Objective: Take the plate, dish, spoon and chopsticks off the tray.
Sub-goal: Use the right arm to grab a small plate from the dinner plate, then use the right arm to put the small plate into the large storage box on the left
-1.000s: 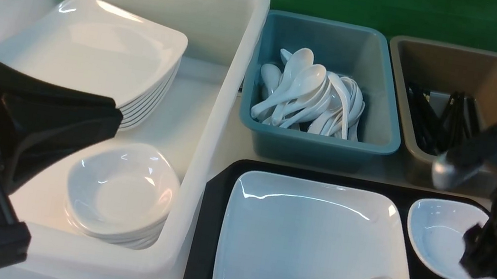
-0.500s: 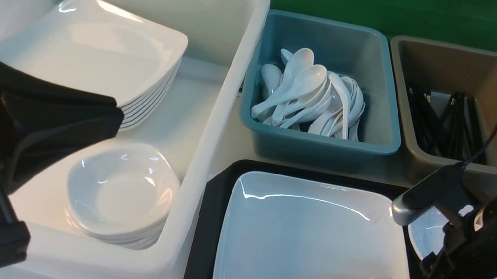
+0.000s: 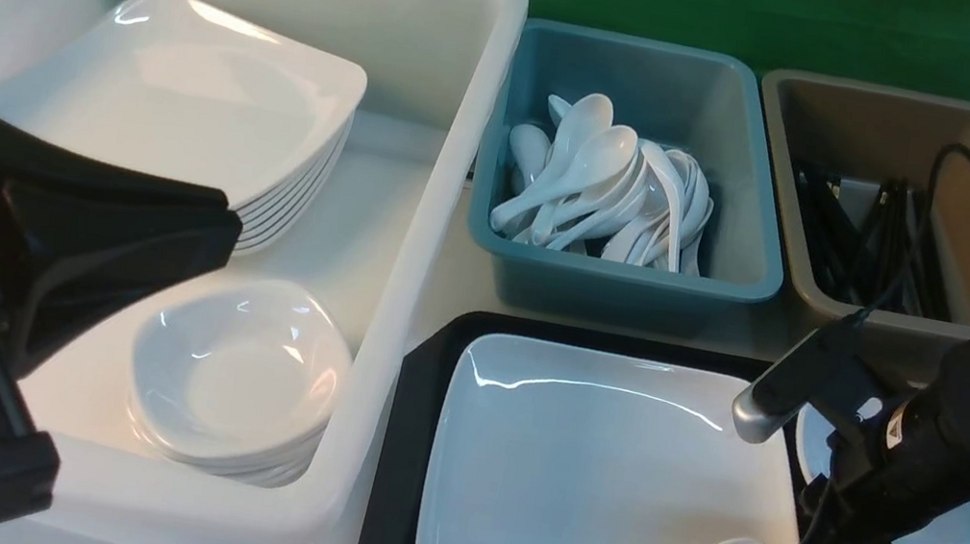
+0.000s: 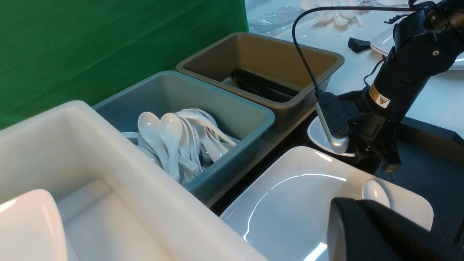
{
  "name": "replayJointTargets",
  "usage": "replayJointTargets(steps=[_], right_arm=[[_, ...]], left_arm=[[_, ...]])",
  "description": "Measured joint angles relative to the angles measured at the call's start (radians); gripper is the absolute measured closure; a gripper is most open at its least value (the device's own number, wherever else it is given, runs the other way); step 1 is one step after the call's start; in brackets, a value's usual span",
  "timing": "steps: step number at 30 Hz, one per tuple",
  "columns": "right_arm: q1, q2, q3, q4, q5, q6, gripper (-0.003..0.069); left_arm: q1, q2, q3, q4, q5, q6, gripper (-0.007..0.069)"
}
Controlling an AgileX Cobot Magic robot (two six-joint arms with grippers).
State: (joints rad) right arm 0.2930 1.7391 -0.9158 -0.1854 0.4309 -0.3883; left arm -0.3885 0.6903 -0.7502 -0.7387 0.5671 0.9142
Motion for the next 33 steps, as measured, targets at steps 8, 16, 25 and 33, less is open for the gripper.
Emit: replayJointTargets(steps=[8,16,25,33], right_arm=[[0.0,-0.016,-0.004,-0.017,0.015,0.001,0.043],[0.047,-0.24,-0.009,-0.01,0.172,0.163,0.0595],[0.457,-0.429,-0.313,0.029,0.313,0.294,0.0595],[0.747,-0.117,-0.753,0.039,0.316,0.165,0.0595]], left_arm=[[0.0,0.0,0.0,0.0,0.001,0.004,0.0604],[0.0,0.0,0.0,0.0,0.003,0.004,0.0604],[0.0,-0.055,-0.086,0.187,0.071,-0.262,0.0604],[0.0,-0.337,-0.122,0.664,0.286,-0.75,0.0604]])
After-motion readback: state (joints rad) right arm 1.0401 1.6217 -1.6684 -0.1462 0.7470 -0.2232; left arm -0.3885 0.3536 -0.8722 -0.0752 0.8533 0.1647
